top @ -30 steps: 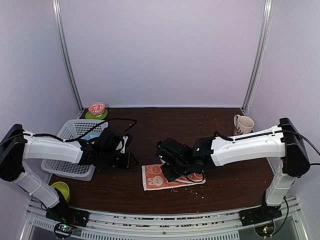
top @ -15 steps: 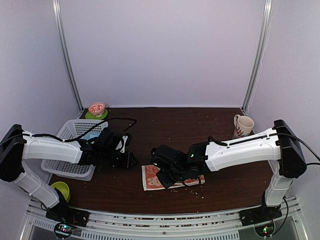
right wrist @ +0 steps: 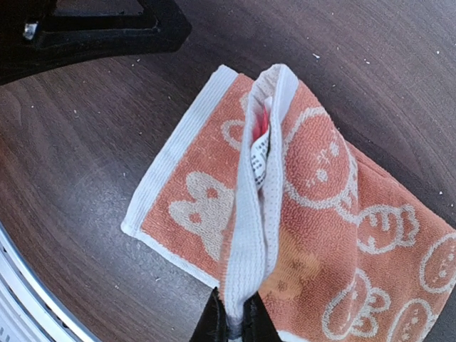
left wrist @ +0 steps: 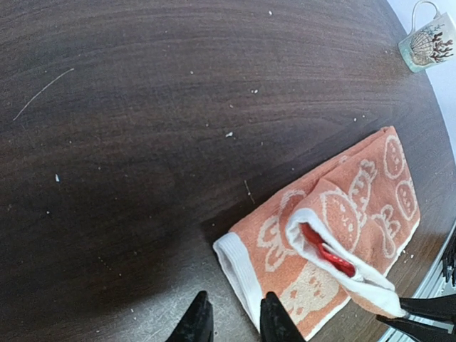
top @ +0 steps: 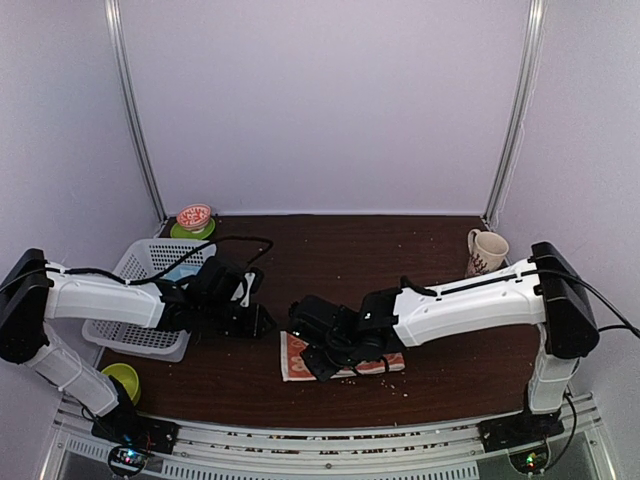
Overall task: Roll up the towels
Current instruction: Fold the towel at the center of the board, then smooth out the towel at the center of the board.
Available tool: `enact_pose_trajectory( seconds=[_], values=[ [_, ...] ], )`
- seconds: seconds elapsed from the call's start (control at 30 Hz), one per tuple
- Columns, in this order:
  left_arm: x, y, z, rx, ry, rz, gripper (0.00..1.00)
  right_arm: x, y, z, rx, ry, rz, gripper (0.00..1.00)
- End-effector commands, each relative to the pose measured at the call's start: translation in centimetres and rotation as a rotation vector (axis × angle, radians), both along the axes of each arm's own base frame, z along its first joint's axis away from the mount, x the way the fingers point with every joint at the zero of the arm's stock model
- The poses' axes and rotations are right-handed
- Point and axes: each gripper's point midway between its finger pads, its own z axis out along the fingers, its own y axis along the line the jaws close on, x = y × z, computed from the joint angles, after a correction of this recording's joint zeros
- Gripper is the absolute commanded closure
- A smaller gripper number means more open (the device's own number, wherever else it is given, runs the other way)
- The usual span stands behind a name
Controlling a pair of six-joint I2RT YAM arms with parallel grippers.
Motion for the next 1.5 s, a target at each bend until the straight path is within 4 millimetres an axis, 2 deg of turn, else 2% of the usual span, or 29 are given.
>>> enact_pose_trajectory(
  seconds=[0.0, 0.3, 0.37, 0.4, 0.47, 0.53, 0.6, 0.67, 0.73, 0.9, 1.0, 1.07, 1.27, 1.37, 1.47],
  values=[
    [0.0, -0.4, -0.1, -0.016, -0.01, -0.004, 0.76, -0.3, 0.8, -0.2, -0.016, 0.009, 0.018, 1.0],
    [-0.1, -0.4, -0.3, -0.015, -0.005, -0.005, 0.75, -0.6, 1.6, -1.3, -0.033, 0.047, 0.031, 0.99],
    [0.0, -0.4, -0.3, -0.016, -0.005, -0.006, 0.75, -1.3, 2.2, -1.3, -0.018, 0.073, 0.068, 0.77],
    [-0.1, -0.4, -0.3, -0.017, -0.005, -0.007, 0.75, -1.5, 2.5, -0.9, 0.001, 0.074, 0.08, 0.63],
    [-0.1, -0.4, -0.3, -0.017, -0.005, -0.007, 0.76, -2.2, 3.4, 0.2, 0.062, 0.092, 0.115, 0.42],
    [-0.1, -0.3, -0.2, -0.015, -0.007, -0.004, 0.75, -2.4, 4.1, 2.0, 0.116, 0.092, 0.133, 0.28],
    [0.0, -0.2, 0.2, -0.015, -0.01, -0.002, 0.75, -2.2, 4.1, 4.5, 0.157, 0.071, 0.133, 0.23],
    [-0.2, -0.2, 0.9, -0.012, -0.006, -0.004, 0.75, -1.4, 2.8, 6.3, 0.179, 0.034, 0.1, 0.23],
    [-0.6, -0.3, 1.7, 0.002, 0.003, -0.012, 0.72, -0.1, 0.2, 7.2, 0.189, 0.01, 0.031, 0.23],
    [-2.4, -2.0, 2.1, 0.077, 0.096, -0.083, 0.56, 3.8, -7.4, 6.3, 0.243, -0.002, -0.207, 0.29],
    [-3.4, -3.7, 1.6, 0.05, 0.17, -0.11, 0.5, 5.6, -10.7, 6.0, 0.311, -0.002, -0.317, 0.29],
    [-3.7, -4.3, 0.9, 0.025, 0.211, -0.099, 0.47, 5.9, -11.8, 6.0, 0.34, -0.008, -0.34, 0.3],
    [-4.6, -5.8, -1.1, -0.075, 0.324, -0.069, 0.36, 5.8, -13.3, 5.8, 0.333, -0.018, -0.355, 0.28],
    [-4.6, -5.9, -1.5, -0.108, 0.347, -0.032, 0.3, 5.6, -13.7, 5.6, 0.338, -0.017, -0.356, 0.27],
    [-4.6, -6.4, -1.7, -0.139, 0.363, -0.029, 0.3, 5.6, -14.1, 5.5, 0.343, -0.019, -0.359, 0.27]
  ],
)
